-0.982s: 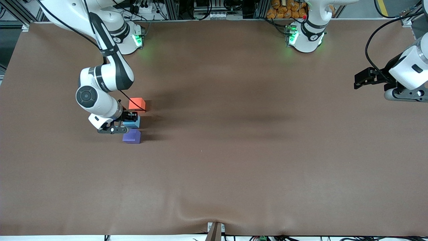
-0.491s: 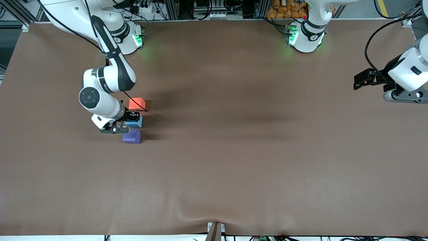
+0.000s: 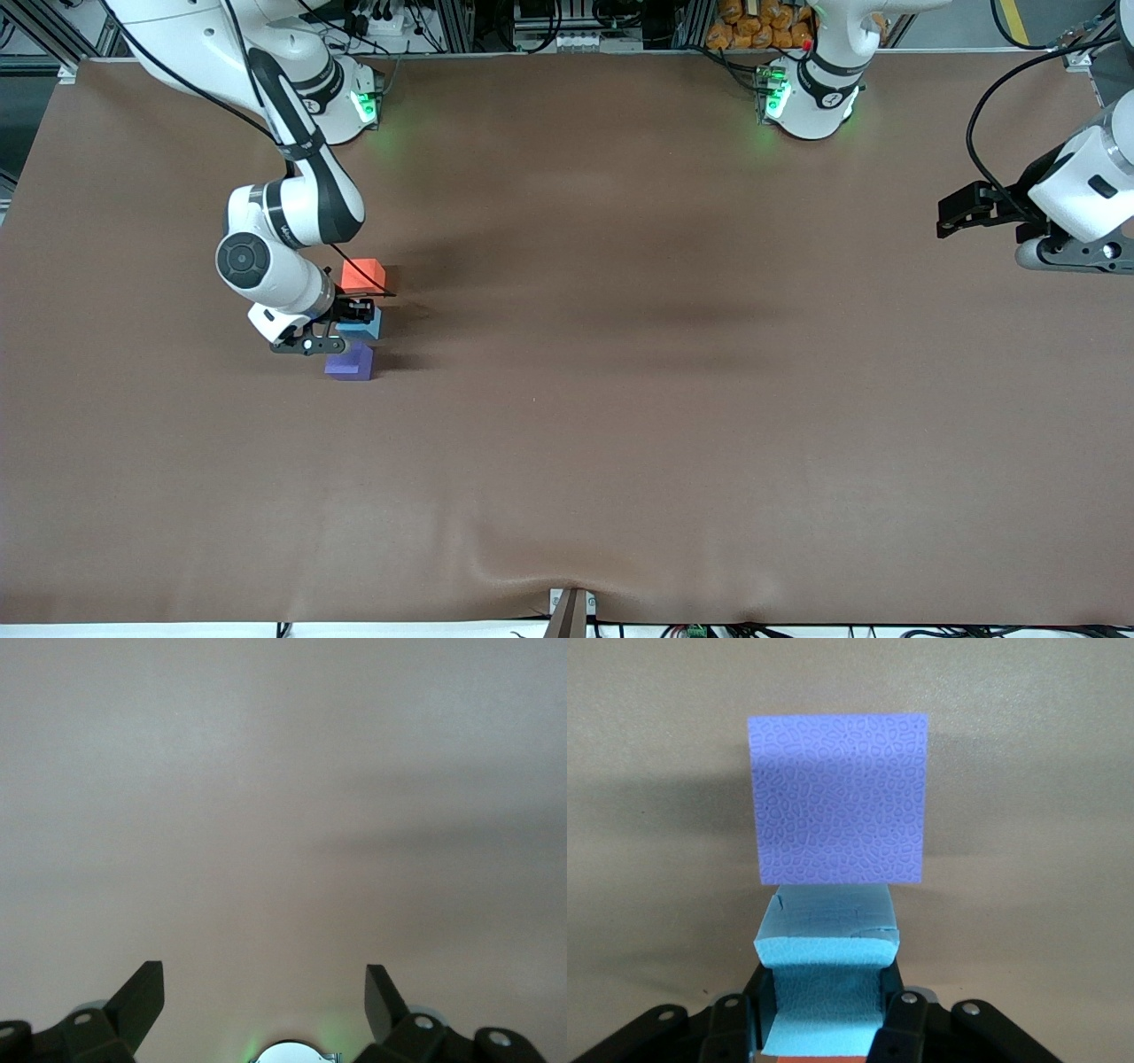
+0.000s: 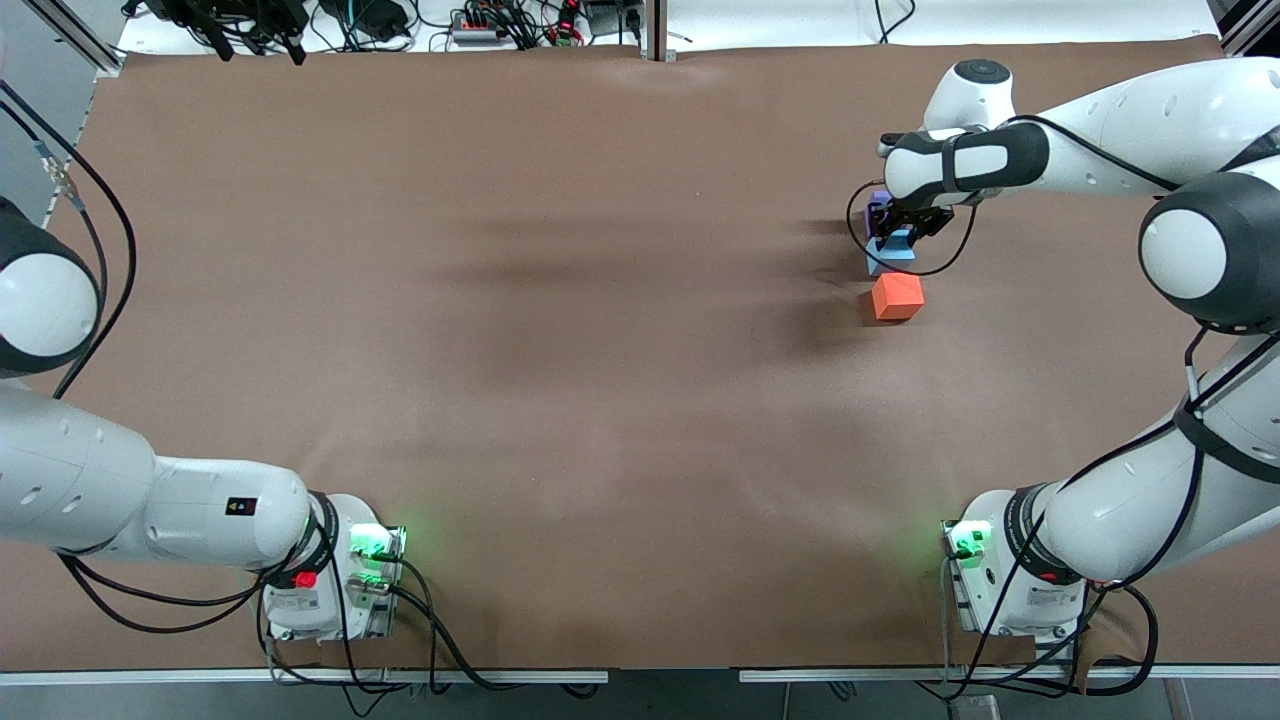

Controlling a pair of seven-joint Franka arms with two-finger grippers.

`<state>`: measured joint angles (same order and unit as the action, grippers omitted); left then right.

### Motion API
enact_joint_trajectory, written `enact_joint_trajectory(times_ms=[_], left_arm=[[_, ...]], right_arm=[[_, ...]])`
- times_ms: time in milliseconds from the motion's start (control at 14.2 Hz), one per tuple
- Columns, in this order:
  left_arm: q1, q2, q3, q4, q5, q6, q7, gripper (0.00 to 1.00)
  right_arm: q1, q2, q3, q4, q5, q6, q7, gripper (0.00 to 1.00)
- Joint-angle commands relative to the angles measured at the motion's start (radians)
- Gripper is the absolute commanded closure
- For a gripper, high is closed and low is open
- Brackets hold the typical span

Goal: Place blue block between orange and purple blocks

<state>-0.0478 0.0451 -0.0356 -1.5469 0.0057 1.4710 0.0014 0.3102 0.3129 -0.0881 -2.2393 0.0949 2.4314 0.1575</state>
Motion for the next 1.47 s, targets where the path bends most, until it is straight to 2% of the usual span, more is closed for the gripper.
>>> enact_joint_trajectory(times_ms=[0,70,140,211,351,421,561,702,912,1053,1193,1404], left_arm=[[0.006,0.002,-0.004,0.010,0.007,-0.009,0.002,0.00],[0.006,0.002,-0.004,0.010,0.007,-0.009,0.002,0.00],[0.005,0.006,-0.006,0.010,0.007,-0.009,0.002,0.00],[0.005,0.006,-0.004,0.011,0.008,-0.009,0.002,0.00],[0.005,0.006,-0.006,0.011,0.008,-0.008,0.002,0.00],[0.005,0.006,-0.004,0.011,0.008,-0.008,0.002,0.00],[0.003,0.006,-0.004,0.011,0.008,-0.008,0.000,0.00],[0.003,0.006,-0.004,0.011,0.008,-0.008,-0.003,0.00],[0.002,0.006,-0.006,0.011,0.008,-0.008,-0.006,0.00],[0.002,0.006,-0.006,0.011,0.008,-0.009,-0.009,0.00],[0.002,0.006,-0.006,0.011,0.008,-0.008,-0.009,0.00],[0.003,0.006,-0.006,0.011,0.008,-0.008,-0.008,0.00]], right_arm=[[-0.005,-0.002,0.004,-0.031,0.014,0.051,-0.029,1.00],[-0.006,0.000,0.004,-0.029,0.016,0.046,-0.026,0.81],[-0.006,0.002,0.004,-0.029,0.025,0.043,-0.024,0.08],[-0.006,0.002,0.004,-0.025,0.041,0.037,-0.024,0.00],[-0.006,-0.009,0.004,0.004,0.046,-0.033,-0.024,0.00],[-0.014,-0.017,0.004,0.054,0.048,-0.120,-0.023,0.00],[-0.017,-0.021,0.002,0.211,0.049,-0.329,-0.016,0.00],[-0.043,-0.011,-0.001,0.411,0.054,-0.498,-0.018,0.00],[-0.115,0.041,-0.001,0.708,0.078,-0.656,-0.029,0.00],[-0.166,0.041,-0.001,0.808,0.100,-0.683,-0.030,0.00],[-0.194,0.031,-0.002,0.903,0.083,-0.725,-0.033,0.00],[-0.229,0.031,-0.005,1.076,-0.006,-0.982,-0.065,0.00]])
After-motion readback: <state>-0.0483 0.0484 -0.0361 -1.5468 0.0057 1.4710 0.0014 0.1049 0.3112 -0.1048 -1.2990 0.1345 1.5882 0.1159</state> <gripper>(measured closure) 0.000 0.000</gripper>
